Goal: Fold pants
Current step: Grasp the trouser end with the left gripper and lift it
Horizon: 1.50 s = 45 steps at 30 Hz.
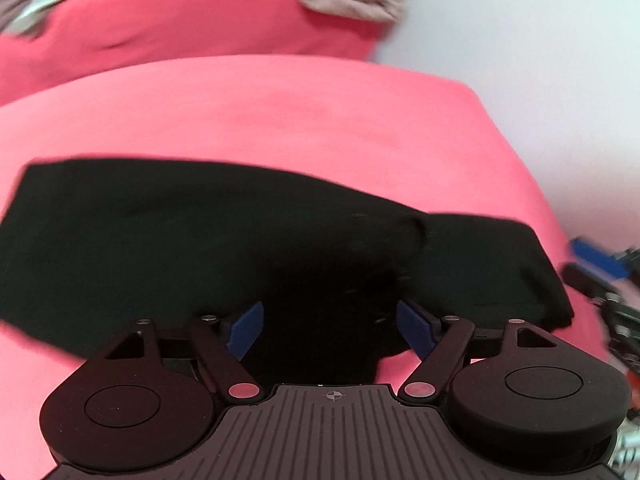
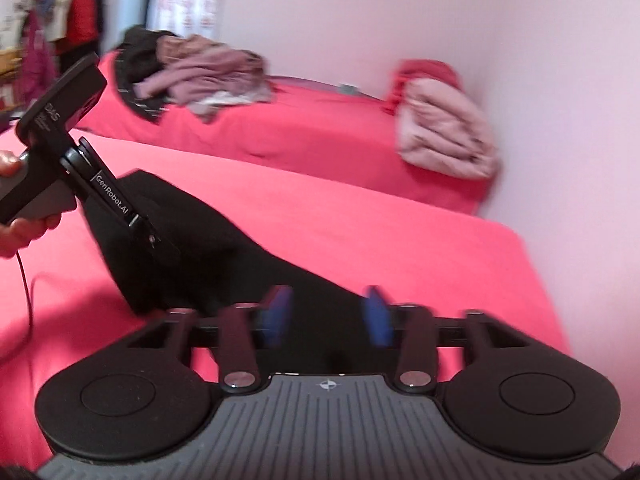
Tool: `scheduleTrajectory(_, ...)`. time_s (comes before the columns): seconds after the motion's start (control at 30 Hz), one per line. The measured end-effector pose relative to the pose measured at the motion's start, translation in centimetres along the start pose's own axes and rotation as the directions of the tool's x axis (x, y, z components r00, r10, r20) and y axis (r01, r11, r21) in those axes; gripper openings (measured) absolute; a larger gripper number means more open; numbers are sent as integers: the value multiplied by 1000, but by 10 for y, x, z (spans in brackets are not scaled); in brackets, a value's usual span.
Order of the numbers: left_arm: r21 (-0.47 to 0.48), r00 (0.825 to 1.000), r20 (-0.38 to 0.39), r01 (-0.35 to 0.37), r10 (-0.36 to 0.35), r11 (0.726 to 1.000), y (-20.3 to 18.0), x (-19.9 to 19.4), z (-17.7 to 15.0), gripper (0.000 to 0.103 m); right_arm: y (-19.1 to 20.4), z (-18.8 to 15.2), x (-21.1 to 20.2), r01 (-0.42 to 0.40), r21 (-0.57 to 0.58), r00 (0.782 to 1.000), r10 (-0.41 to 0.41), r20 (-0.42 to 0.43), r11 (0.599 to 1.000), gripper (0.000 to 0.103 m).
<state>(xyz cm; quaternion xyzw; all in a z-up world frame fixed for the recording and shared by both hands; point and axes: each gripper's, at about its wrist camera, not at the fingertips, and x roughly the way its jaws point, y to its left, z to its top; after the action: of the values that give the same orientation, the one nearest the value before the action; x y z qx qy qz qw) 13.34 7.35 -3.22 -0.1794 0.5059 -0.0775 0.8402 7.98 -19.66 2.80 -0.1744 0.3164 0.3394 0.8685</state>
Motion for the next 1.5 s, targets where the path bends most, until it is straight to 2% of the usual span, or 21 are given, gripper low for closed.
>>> scheduleTrajectory(0.07,-96,1000,27,-8,10,995,20,-16,-10,103,11,9,23,-48,-40,999,47,-17,998,18)
scheduleTrajectory(0.2,-277,995,55,-65,84,959,63,-38,-34,103,32,21,58,-105,-90,994,101,-44,990,18)
scheduleTrajectory(0.3,-406,991,62,-82,117,910,94,-38,-41,103,39,21,87,-141,-86,987,133,-94,986,19)
scheduleTrajectory(0.37,-490,989,79,-70,125,869,112,-37,-42,103,43,19,111,-160,-83,970,141,-199,984,19)
scheduleTrajectory(0.43,-558,987,119,-21,105,829,127,-37,-39,103,44,21,102,-152,-92,977,135,-167,984,19)
scheduleTrajectory(0.5,-612,985,146,19,90,791,140,-30,-35,103,32,26,78,-150,-52,983,143,-118,987,19)
scheduleTrajectory(0.57,-660,983,171,66,64,748,153,-22,-32,103,19,24,57,-135,-1,987,134,-92,991,25)
scheduleTrajectory(0.63,-694,979,199,104,50,713,162,-18,-29,103,1,16,34,-82,57,992,87,-88,995,29)
scheduleTrajectory(0.73,-715,971,236,149,36,683,171,-16,-29,103,-24,-3,10,3,122,993,11,-117,993,29)
scheduleTrajectory(0.83,-723,968,248,159,38,672,174,-11,-23,103,-39,-22,6,64,149,985,-39,-165,987,29)
scheduleTrajectory(0.93,-717,969,237,123,74,686,168,-8,-13,103,-37,-34,10,84,164,983,-55,-174,983,29)
scheduleTrajectory(1.03,-697,973,184,27,142,717,161,-7,-6,103,-35,-34,16,94,175,985,-67,-158,980,30)
scheduleTrajectory(1.07,-698,974,177,22,143,715,161,-8,-6,101,-37,-34,18,94,185,986,-66,-154,978,31)
scheduleTrajectory(1.13,-710,972,187,35,141,703,163,-12,-7,94,-37,-35,22,89,190,987,-60,-151,978,40)
scheduleTrajectory(1.2,-707,970,196,38,144,706,161,-17,-8,90,-34,-38,28,89,168,984,-61,-165,982,41)
scheduleTrajectory(1.3,-659,962,214,14,169,752,147,-30,-4,88,-33,-41,32,90,158,983,-63,-171,983,42)
scheduleTrajectory(1.4,-570,950,245,-20,193,821,125,-44,9,87,-35,-41,35,85,173,983,-55,-173,981,42)
scheduleTrajectory(1.5,-442,934,292,-61,208,895,92,-62,21,87,-35,-43,37,84,172,984,-54,-171,982,43)
